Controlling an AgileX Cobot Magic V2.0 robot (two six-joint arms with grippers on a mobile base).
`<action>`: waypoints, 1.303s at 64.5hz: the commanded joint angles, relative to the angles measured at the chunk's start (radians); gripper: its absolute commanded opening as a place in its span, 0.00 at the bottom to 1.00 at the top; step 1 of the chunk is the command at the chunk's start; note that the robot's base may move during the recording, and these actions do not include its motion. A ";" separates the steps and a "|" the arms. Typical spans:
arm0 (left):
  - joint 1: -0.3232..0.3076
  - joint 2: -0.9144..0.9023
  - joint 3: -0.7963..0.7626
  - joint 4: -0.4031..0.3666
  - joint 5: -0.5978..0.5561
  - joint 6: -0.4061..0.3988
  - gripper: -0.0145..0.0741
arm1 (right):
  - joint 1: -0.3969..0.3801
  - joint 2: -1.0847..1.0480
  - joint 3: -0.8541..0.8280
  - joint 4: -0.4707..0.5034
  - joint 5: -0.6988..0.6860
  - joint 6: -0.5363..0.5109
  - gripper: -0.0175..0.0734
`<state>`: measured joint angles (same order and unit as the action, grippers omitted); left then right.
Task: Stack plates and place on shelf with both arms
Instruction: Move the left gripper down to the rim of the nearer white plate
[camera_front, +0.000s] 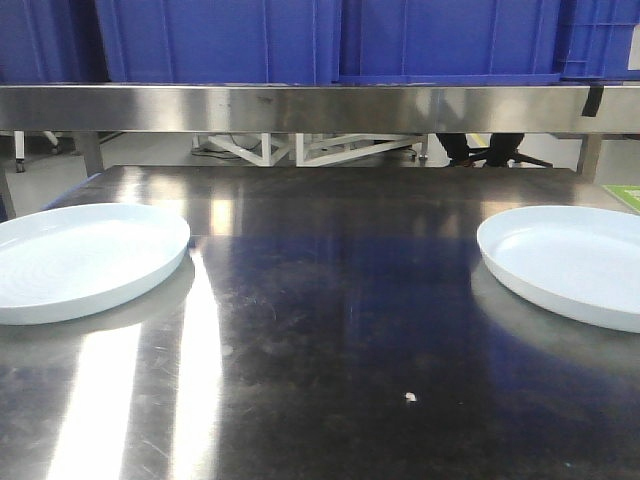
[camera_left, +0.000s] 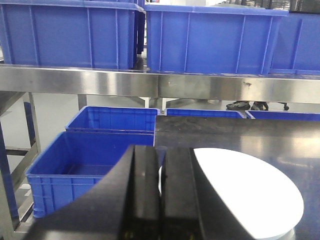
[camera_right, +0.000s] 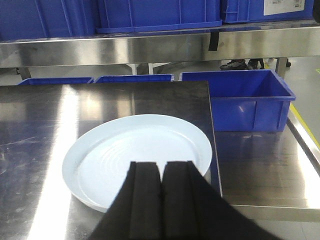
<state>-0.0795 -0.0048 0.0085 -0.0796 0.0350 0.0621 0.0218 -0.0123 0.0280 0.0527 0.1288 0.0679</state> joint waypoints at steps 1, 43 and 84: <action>-0.004 -0.022 0.002 -0.011 -0.080 -0.004 0.26 | -0.001 -0.017 0.002 -0.009 -0.089 -0.003 0.25; -0.004 0.133 -0.238 -0.046 0.132 -0.008 0.26 | -0.001 -0.017 0.002 -0.009 -0.089 -0.003 0.25; -0.004 0.852 -0.596 -0.064 0.447 -0.008 0.26 | -0.001 -0.017 0.002 -0.009 -0.089 -0.003 0.25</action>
<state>-0.0795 0.7684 -0.5059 -0.1318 0.4944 0.0621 0.0218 -0.0123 0.0280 0.0527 0.1288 0.0679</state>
